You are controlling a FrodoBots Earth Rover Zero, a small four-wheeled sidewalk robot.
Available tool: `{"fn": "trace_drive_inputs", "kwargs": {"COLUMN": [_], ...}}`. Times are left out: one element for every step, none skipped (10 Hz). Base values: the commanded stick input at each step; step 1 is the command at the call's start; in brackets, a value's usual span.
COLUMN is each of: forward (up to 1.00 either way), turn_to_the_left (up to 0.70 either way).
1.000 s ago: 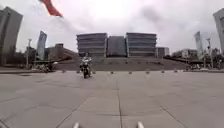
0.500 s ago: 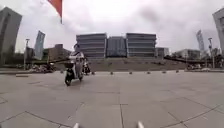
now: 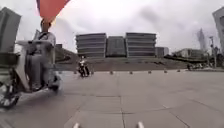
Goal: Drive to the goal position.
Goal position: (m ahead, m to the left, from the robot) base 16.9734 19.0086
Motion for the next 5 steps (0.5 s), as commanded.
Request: {"fn": "trace_drive_inputs", "kwargs": {"forward": [0.7,0.7,0.7,0.7,0.7], "turn_to_the_left": [0.14,0.14,0.13,0.12,0.11]}}
